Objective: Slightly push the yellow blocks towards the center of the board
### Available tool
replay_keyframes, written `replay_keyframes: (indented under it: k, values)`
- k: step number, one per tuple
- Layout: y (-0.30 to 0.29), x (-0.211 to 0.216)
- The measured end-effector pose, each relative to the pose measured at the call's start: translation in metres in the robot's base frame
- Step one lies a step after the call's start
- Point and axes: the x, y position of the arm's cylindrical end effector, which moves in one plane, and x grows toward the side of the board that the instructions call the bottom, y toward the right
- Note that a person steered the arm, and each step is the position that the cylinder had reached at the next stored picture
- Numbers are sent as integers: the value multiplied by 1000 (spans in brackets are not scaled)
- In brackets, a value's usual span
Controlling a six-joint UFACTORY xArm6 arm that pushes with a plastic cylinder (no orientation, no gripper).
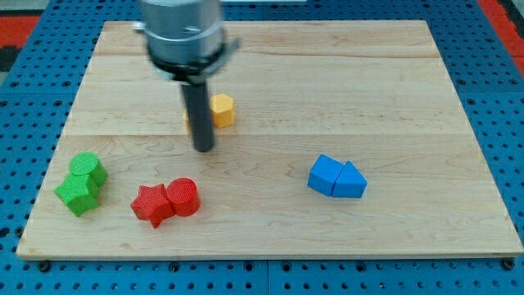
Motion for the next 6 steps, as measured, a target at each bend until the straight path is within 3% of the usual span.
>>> replay_keyframes:
  k: [2, 4, 5, 6]
  values:
    - [-10, -18]
    - [36, -33]
    - [-11, -33]
    - [-20, -26]
